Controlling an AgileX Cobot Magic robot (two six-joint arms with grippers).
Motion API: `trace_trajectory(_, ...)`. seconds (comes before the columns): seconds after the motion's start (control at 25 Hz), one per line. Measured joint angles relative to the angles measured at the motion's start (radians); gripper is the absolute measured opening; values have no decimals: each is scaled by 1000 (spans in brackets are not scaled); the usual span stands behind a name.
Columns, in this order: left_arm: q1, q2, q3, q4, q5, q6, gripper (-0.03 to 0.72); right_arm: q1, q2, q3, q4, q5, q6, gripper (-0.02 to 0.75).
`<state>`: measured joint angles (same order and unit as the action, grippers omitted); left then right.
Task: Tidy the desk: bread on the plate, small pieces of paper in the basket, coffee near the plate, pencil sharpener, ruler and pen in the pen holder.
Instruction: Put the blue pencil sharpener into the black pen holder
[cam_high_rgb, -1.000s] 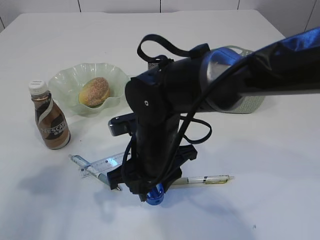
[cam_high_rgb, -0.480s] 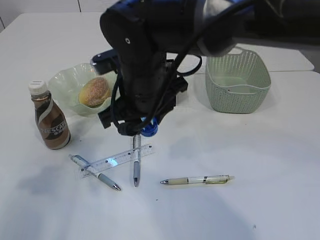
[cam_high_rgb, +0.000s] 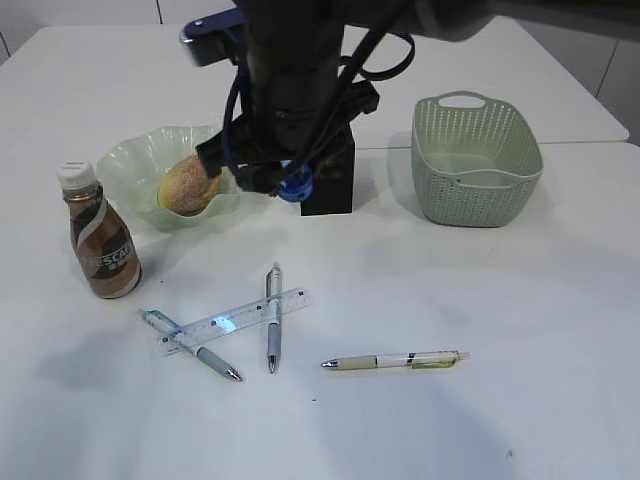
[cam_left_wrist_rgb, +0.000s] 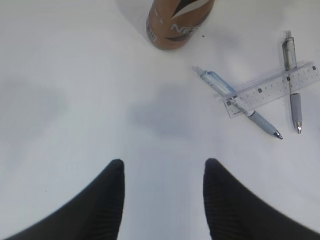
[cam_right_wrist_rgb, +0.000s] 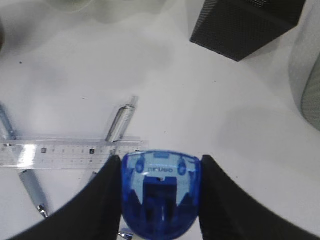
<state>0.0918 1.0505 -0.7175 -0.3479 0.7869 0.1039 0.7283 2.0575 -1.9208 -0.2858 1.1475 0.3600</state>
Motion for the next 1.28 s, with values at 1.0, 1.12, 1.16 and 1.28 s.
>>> trace_trajectory(1.0,0,0,0,5,-2,2,358,-259,-40,-6,-5,-107,-93,335)
trace_trajectory(1.12,0,0,0,8,-6,2,358,-259,-40,-6,-7,-190,-102,335)
trace_trajectory(1.16,0,0,0,9,-10,2,358,-259,-40,-6,-7,-215,-102,335)
trace_trajectory(1.28,0,0,0,15,-17,2,358,-259,-40,-6,-10,-313,-105,335)
